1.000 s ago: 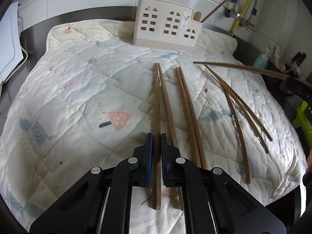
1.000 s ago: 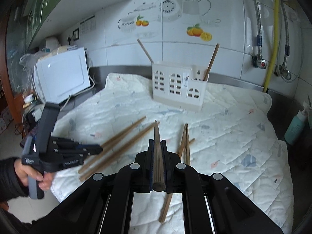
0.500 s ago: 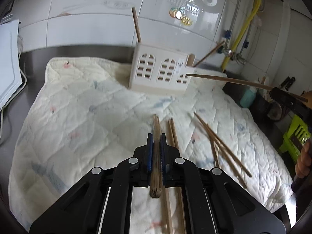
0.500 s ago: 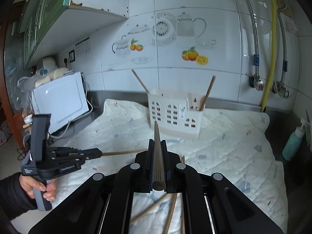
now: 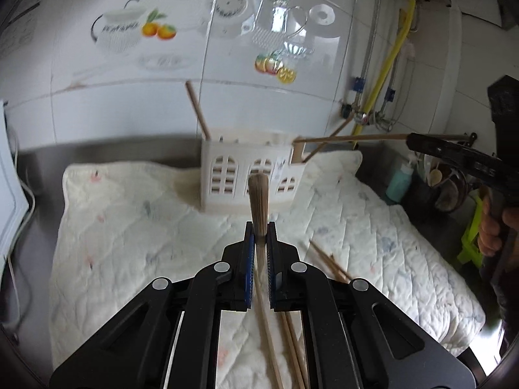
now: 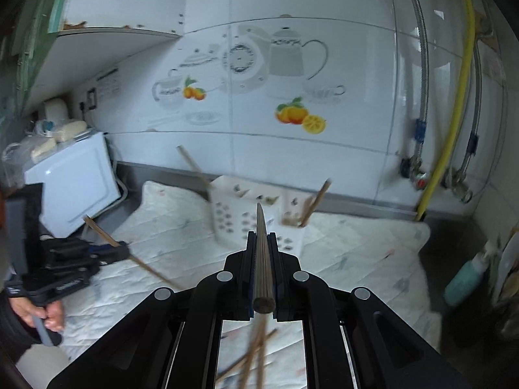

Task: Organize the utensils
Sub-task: 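Close the left gripper on a chopstick and lift it while the right gripper lifts its chopstick, then lower both held chopsticks into the white holder and open both grippers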

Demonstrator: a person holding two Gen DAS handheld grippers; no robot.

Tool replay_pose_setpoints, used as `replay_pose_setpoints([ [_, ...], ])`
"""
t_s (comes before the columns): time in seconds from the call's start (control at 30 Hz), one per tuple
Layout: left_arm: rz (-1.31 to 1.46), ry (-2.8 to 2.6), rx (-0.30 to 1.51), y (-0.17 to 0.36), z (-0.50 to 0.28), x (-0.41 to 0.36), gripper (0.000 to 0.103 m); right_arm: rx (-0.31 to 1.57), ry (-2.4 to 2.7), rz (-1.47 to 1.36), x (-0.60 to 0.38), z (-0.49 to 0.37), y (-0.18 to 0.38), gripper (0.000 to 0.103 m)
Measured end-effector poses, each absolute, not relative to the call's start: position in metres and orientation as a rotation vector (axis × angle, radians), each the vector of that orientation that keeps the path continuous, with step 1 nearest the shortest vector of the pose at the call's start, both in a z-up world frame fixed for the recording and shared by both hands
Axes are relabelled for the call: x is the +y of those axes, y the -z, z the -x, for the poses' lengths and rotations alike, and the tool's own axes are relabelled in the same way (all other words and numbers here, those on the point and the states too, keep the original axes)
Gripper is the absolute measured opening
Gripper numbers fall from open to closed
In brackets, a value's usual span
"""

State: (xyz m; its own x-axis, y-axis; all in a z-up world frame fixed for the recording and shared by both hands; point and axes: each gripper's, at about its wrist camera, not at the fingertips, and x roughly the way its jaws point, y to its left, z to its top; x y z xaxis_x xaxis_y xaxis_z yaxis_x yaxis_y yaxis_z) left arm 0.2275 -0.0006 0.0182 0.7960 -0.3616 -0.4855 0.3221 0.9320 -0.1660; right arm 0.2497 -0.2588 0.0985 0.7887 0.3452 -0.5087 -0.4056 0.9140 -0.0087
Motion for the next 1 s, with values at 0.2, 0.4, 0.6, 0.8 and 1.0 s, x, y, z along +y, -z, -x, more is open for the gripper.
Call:
replay_pose_setpoints([
  [0.2, 0.041, 0.39, 0.51, -0.048, -0.246, -0.007, 0.005, 0.638, -0.365, 0.223, -0.256, -0.294, -0.111, 0.006],
  [0.4, 0.003, 0.384, 0.417, -0.092, -0.262, -0.014, 0.005, 0.738, -0.359, 0.271, -0.25, -0.334, -0.118, 0.006],
  [0.6, -0.012, 0.344, 0.29, -0.14, -0.287, -0.021, 0.005, 0.782, -0.367, 0.284, -0.238, -0.363, -0.111, 0.006],
  [0.8, 0.011, 0.298, 0.251, -0.156, -0.331, -0.027, 0.005, 0.798, -0.375, 0.277, -0.231, -0.382, -0.1, 0.007],
  [1.0, 0.02, 0.252, 0.317, -0.129, -0.374, -0.03, 0.005, 0.812, -0.374, 0.269, -0.231, -0.392, -0.086, 0.007],
])
